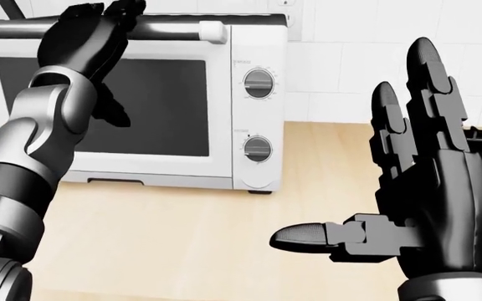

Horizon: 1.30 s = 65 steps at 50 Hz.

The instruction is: Open the toaster oven door.

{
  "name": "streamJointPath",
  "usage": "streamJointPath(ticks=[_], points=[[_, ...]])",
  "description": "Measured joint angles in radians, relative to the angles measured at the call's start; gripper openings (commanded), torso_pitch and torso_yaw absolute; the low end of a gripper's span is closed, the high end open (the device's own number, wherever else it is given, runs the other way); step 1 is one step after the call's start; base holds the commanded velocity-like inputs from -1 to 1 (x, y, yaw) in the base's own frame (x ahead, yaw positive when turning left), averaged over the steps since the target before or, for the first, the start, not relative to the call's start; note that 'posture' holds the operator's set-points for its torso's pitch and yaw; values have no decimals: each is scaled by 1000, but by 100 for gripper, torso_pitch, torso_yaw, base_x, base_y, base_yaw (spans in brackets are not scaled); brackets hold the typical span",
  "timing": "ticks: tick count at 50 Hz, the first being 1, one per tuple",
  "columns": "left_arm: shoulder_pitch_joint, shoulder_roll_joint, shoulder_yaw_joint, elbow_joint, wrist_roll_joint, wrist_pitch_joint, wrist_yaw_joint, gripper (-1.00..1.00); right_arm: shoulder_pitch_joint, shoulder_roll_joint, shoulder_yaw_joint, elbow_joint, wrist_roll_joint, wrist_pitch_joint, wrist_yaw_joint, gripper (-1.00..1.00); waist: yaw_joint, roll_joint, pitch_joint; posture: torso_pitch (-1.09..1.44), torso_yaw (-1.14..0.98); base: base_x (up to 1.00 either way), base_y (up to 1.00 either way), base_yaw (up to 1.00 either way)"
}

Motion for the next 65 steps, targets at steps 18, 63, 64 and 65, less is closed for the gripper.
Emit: streamJointPath(ticks=[18, 63, 64, 65], points=[[67, 14, 9, -82, 9, 5, 65, 17, -2, -3, -12, -12, 9, 3, -4, 100, -8, 11, -31, -60, 0, 0, 0, 0], [435, 30, 66, -749, 142, 114, -238, -12, -14, -11, -31, -28, 30, 19, -16, 100, -22, 23, -38, -60, 0, 0, 0, 0], [458, 29, 63, -768, 158, 119, -250, -12, -11, -11, -30, -27, 29, 16, -16, 100, -22, 24, -35, -60, 0, 0, 0, 0], [476, 25, 65, -799, 172, 125, -255, -12, -8, -11, -32, -26, 28, 14, -16, 100, -22, 23, -33, -60, 0, 0, 0, 0]])
